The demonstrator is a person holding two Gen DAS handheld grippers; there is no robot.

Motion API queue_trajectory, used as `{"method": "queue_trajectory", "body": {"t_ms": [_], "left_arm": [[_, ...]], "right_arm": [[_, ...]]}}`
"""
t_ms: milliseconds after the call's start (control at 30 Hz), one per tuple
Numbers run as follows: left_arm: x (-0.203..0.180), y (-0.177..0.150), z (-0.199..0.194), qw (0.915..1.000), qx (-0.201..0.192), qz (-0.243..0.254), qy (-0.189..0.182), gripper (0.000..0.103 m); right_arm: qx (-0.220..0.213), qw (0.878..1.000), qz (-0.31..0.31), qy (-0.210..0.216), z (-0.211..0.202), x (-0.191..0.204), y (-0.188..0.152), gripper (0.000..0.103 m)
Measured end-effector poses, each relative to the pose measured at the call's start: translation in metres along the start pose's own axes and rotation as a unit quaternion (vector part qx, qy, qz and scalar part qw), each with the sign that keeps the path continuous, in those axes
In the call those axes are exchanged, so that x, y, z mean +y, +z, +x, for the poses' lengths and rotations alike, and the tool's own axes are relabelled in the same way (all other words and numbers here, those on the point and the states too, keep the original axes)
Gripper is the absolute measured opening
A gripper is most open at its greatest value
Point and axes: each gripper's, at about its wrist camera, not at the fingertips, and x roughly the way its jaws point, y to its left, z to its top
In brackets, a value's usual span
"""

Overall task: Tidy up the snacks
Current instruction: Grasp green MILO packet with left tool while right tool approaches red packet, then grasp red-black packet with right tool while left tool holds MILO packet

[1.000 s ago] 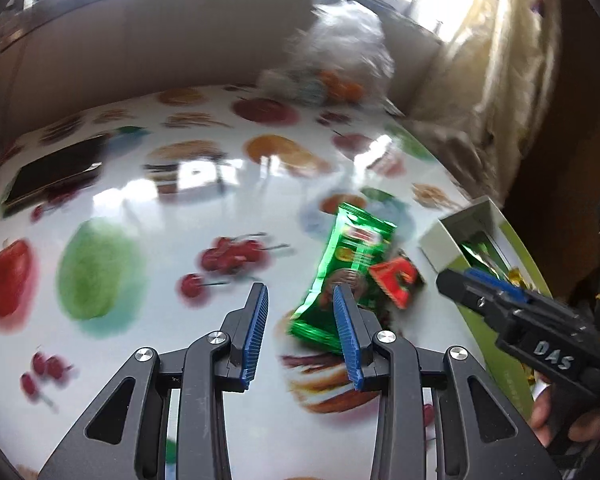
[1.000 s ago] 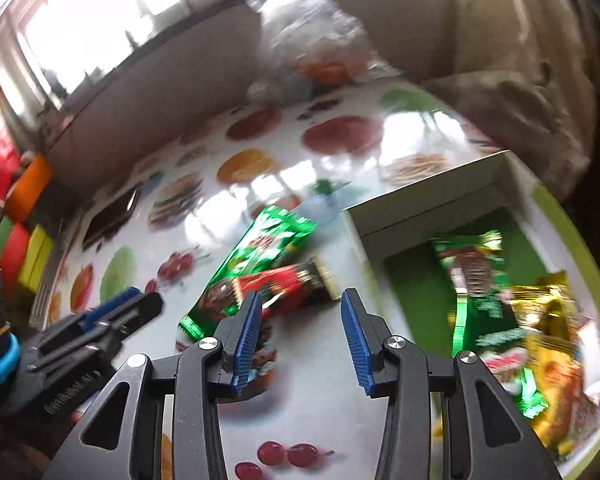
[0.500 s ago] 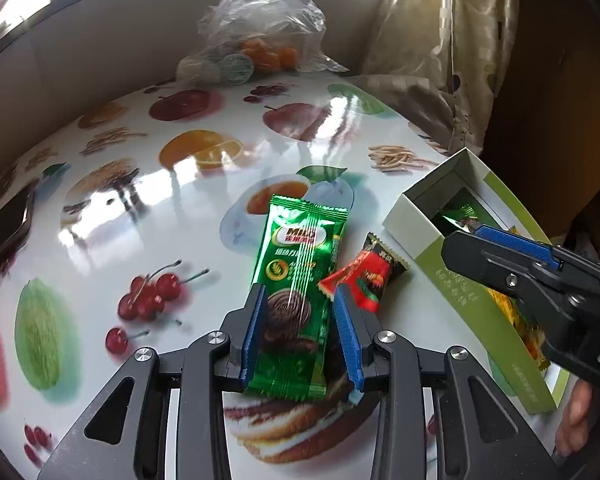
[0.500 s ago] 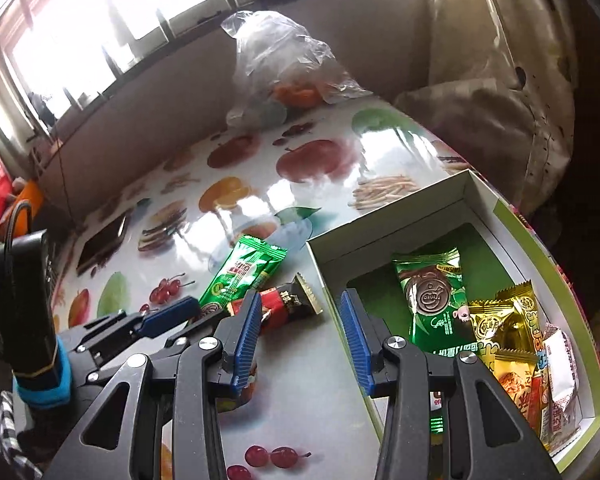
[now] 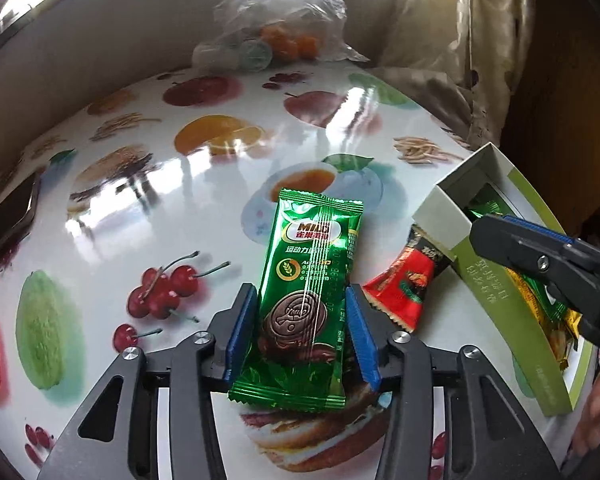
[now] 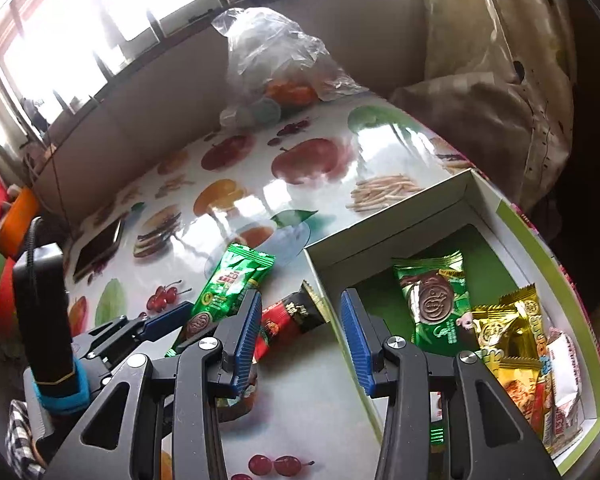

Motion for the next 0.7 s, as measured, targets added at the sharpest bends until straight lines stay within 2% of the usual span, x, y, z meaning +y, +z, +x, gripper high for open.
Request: {"method": "queue_trajectory", "body": {"t_ms": [267, 367, 533, 600, 700], "left_arm": [[0.027, -0.016, -0.014, 0.9989, -0.014, -0.043, 0.013, 0.043], [0.040, -0.026, -0.021, 0.9977, -0.021, -0.058, 0.027, 0.043], [0.057, -0.036, -0.029, 0.9957, -0.026, -0.084, 0.031, 0.043], [0.060, -0.037, -0.030, 0.9953, -0.028, -0.088, 0.030, 0.043], [0.063, -0.041, -0.033, 0.9946, -0.031, -0.094, 0.029, 0.043]], "right_arm": [[0.016, 0.999, -0.050, -0.011, 0.014, 0.028, -0.006, 0.041], [0.027, 0.997, -0.076, -0.002, 0.025, 0.042, -0.008, 0.041], [0.052, 0.994, -0.080, -0.061, 0.051, 0.050, -0.009, 0.041], [0.045, 0.993, -0.091, -0.064, 0.055, 0.053, -0.009, 0.041], [0.046, 0.993, -0.103, -0.043, 0.061, 0.056, -0.008, 0.041]]}}
